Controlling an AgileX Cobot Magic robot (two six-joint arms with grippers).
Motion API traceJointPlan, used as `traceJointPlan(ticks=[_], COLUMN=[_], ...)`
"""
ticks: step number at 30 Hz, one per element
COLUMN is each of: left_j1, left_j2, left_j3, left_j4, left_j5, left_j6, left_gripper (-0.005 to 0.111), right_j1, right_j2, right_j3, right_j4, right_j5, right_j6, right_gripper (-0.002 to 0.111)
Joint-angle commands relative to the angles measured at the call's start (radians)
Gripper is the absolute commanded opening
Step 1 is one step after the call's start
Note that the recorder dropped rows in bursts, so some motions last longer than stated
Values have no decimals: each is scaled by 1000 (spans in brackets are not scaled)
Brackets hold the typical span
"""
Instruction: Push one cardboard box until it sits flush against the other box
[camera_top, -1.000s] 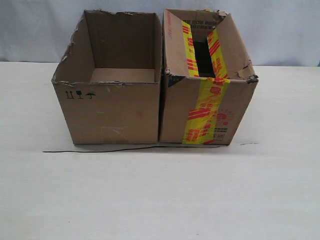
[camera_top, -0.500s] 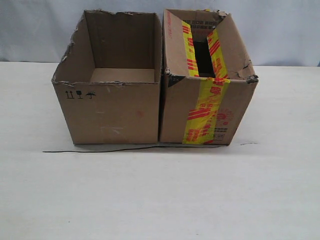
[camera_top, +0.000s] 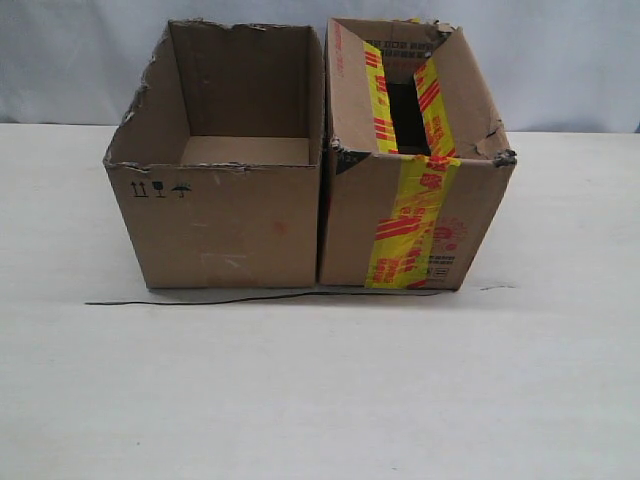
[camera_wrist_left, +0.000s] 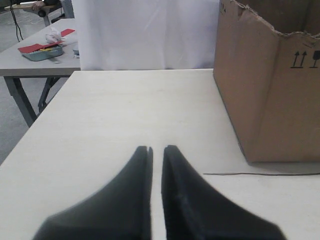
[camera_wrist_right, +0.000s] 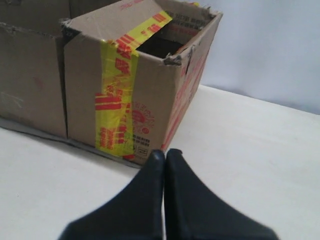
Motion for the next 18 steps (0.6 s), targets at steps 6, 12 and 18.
traceJointPlan(ticks=[6,12,18], left_j1=[-8,-8,-8], left_j2=[-1,-1,-1], left_j3=[2,2,2], left_j4=[-3,-3,-3], left_j5=[-12,-12,-12], left_j6=[-4,-4,-4], left_gripper=[0,0,0], right_j1=[-114,-114,-114], right_j2=[-96,-98,-123], right_j3=[6,6,19], right_j4=[-2,-2,2], right_j5=[-6,-6,-6], right_j6=[-13,-13,-13], right_gripper=[0,0,0])
